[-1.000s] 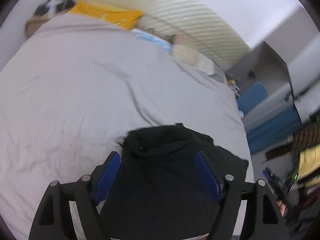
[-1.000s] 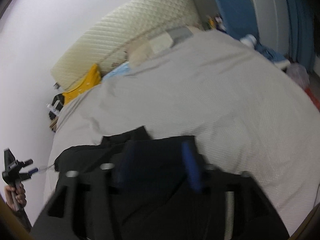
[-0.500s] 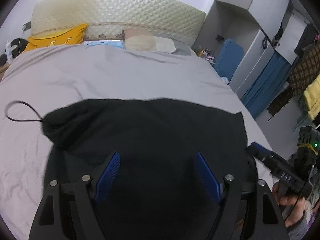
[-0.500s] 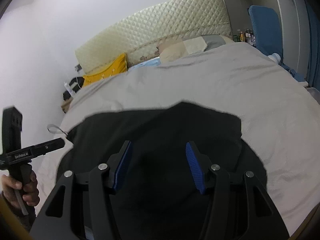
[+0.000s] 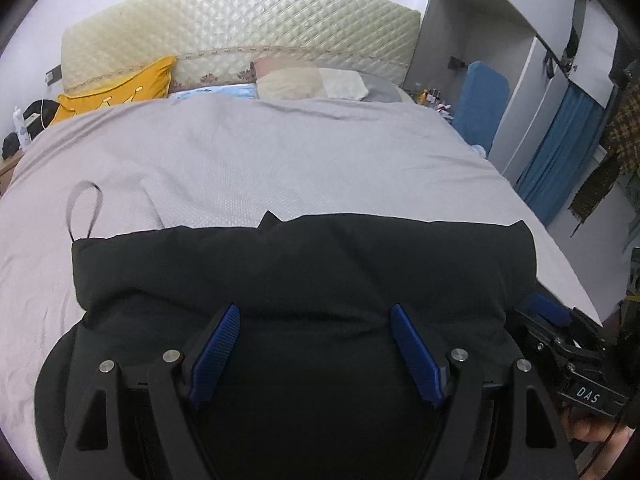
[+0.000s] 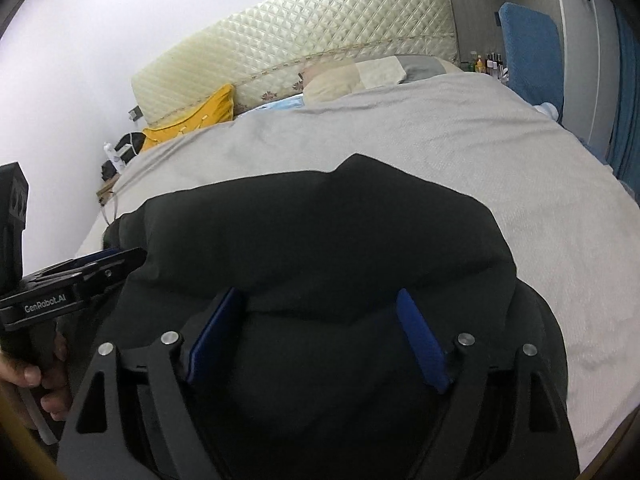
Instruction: Fold large clothes
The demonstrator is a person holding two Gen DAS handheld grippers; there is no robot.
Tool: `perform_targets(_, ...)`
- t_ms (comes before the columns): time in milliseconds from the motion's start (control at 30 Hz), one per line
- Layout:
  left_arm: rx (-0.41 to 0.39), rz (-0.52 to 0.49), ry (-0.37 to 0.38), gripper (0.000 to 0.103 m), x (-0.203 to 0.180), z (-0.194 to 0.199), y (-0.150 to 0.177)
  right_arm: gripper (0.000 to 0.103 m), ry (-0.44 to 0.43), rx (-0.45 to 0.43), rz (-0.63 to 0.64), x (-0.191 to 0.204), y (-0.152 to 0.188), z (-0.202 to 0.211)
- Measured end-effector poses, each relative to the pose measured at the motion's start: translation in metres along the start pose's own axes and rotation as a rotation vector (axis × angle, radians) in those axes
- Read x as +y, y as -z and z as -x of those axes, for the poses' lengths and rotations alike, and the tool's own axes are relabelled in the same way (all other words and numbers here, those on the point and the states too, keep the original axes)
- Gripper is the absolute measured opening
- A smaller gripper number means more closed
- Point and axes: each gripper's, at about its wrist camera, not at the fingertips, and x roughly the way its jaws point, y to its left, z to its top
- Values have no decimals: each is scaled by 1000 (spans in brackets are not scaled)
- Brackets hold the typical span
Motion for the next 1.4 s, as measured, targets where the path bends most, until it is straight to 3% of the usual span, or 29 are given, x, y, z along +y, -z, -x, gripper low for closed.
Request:
perform_targets(233,13,-35,-47,79,3,-35,-23,83,47,8,15,0,-23,-42)
perform_targets(400,5,-19,-39,81,12,-55,-26,87,82,16,34,3,-33,-69)
perform_targets(833,-23,-34,-67,85,12,-77,-17,93,99,-32,73,7,-27,-96)
perform_targets(1067,-23,-34,-63,84,16,-62,-18,93,69,-48,61,3,-21,-82)
perform_targets(1267,-60,-18,-115,84,32,-27,-13,99,83,-69,117,-2,-14,-47)
perform_targets(1400,-93,-10,-212,84,54,-5,-1,103,112,-69,135,-14,-10,-29)
